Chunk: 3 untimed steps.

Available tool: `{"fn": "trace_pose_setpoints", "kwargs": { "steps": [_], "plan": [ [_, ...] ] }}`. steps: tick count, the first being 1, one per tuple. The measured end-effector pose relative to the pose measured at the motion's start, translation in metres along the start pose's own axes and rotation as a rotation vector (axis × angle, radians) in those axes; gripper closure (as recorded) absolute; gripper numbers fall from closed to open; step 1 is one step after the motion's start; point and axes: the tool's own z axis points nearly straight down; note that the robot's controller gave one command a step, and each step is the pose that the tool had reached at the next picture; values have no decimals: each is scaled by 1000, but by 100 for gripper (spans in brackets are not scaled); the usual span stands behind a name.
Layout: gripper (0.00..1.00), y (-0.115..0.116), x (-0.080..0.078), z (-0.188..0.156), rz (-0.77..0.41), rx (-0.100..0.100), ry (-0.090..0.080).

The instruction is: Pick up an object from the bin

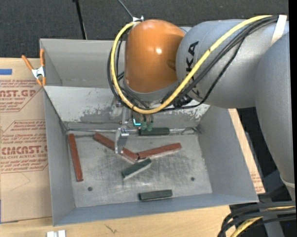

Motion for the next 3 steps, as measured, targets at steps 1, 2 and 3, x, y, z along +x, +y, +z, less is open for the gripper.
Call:
{"fn": "trace_pose_setpoints", "kwargs": {
  "steps": [1, 2, 3],
  "plan": [
    [0, -1, -2, -5, 2, -1, -8],
    [0, -19, 1, 70, 42, -2, -11],
    [0, -48, -4, 79, 51, 0, -3]
  ]
}}
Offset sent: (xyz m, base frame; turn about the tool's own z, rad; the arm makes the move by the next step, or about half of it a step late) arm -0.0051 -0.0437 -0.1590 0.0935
